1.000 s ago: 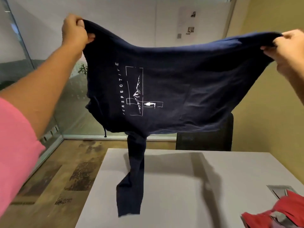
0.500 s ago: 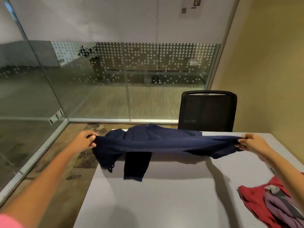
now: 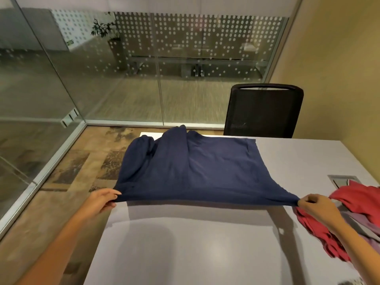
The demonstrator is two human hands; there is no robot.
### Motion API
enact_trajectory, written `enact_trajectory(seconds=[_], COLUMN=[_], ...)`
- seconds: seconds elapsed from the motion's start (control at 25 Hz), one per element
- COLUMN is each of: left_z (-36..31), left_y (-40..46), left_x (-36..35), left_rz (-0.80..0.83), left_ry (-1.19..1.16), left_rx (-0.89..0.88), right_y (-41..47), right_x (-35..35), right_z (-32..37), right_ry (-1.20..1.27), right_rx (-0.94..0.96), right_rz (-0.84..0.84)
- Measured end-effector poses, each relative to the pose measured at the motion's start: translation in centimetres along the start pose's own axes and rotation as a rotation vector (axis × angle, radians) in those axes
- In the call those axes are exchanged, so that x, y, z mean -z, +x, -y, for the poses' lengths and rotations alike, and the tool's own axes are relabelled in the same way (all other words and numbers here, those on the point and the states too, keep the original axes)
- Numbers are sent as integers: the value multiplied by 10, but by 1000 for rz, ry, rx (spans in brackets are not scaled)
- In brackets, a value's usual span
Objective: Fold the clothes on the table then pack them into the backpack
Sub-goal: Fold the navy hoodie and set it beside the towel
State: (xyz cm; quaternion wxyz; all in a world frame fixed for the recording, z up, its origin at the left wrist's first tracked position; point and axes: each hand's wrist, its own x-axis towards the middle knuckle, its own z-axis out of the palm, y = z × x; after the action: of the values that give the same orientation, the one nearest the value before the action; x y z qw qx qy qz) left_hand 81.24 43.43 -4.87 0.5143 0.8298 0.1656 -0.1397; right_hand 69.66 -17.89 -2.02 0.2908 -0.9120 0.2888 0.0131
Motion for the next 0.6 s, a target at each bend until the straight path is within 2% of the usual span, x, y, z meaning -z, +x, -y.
enact_trajectory(seconds=[0.08, 0.28, 0.4, 0.6], left_z=[12, 68, 113, 160], left_y=[-12, -50, -77, -114], left_x=[5, -3, -16, -27], left_rz=[55, 321, 344, 432], left_ry=[68, 370, 453, 585], left_rx=[-23, -54, -33, 96], right_y=[-13, -52, -77, -113], right_x=[8, -9, -33, -44], right_z=[-11, -60, -96, -122], right_ry=[-95, -487, -663, -849], right_rx=[48, 122, 153, 1], right_rz=[10, 232, 374, 490])
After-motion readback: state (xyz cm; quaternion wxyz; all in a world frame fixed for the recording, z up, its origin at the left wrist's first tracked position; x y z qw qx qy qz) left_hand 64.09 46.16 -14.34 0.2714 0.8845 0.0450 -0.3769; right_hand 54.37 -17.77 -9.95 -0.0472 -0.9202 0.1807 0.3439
